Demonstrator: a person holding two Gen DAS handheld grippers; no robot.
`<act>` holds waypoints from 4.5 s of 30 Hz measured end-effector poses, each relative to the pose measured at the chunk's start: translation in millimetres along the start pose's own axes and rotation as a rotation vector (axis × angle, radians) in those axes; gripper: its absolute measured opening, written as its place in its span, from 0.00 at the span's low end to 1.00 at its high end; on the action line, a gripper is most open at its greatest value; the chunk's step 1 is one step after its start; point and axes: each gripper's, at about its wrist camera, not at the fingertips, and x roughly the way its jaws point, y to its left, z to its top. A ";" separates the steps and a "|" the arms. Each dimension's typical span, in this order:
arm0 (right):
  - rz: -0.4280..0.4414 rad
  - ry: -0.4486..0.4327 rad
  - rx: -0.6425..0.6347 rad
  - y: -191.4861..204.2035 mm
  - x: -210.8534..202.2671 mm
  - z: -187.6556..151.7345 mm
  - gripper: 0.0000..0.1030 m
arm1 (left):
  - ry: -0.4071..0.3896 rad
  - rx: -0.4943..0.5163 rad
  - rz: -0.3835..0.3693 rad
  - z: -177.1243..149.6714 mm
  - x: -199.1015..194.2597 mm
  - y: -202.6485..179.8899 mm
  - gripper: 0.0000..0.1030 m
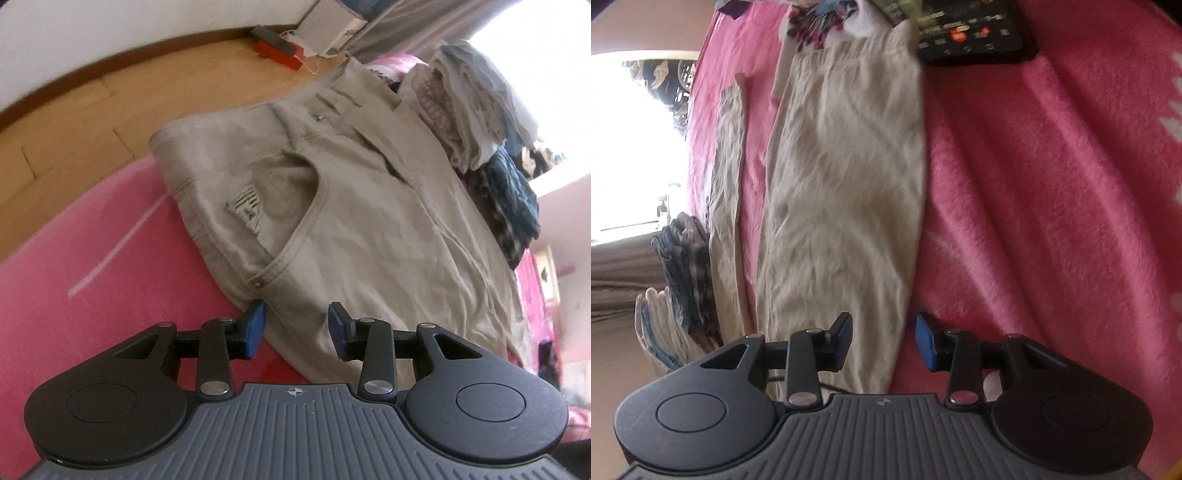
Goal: Fold clothes
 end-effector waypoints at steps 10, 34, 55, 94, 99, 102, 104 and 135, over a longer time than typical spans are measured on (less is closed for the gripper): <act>0.010 0.011 0.006 -2.0 2.8 3.7 0.41 | 0.001 -0.220 -0.149 -15.4 -2.4 38.9 0.36; 0.045 -0.057 0.038 -15.4 -2.9 4.6 0.39 | -0.050 -0.266 -0.216 -20.0 15.1 25.3 0.36; 0.119 -0.080 -0.188 21.1 0.1 -14.8 0.02 | -0.052 -0.119 -0.175 -6.9 1.4 -11.9 0.08; 0.282 -0.283 -0.600 232.0 11.4 15.2 0.02 | -0.209 0.012 -0.315 91.4 23.8 -119.9 0.07; 0.251 -0.289 -0.631 275.7 42.7 30.6 0.02 | -0.194 0.023 -0.280 124.0 60.2 -145.7 0.07; 0.222 -0.285 -0.634 293.0 64.7 40.3 0.02 | -0.176 0.016 -0.249 141.4 84.8 -156.0 0.07; 0.199 -0.278 -0.636 301.2 79.9 45.7 0.02 | -0.169 0.011 -0.235 151.7 99.1 -160.4 0.07; 0.307 0.011 -0.433 261.0 161.0 118.5 0.46 | -0.089 0.071 -0.272 188.1 141.6 -173.3 0.31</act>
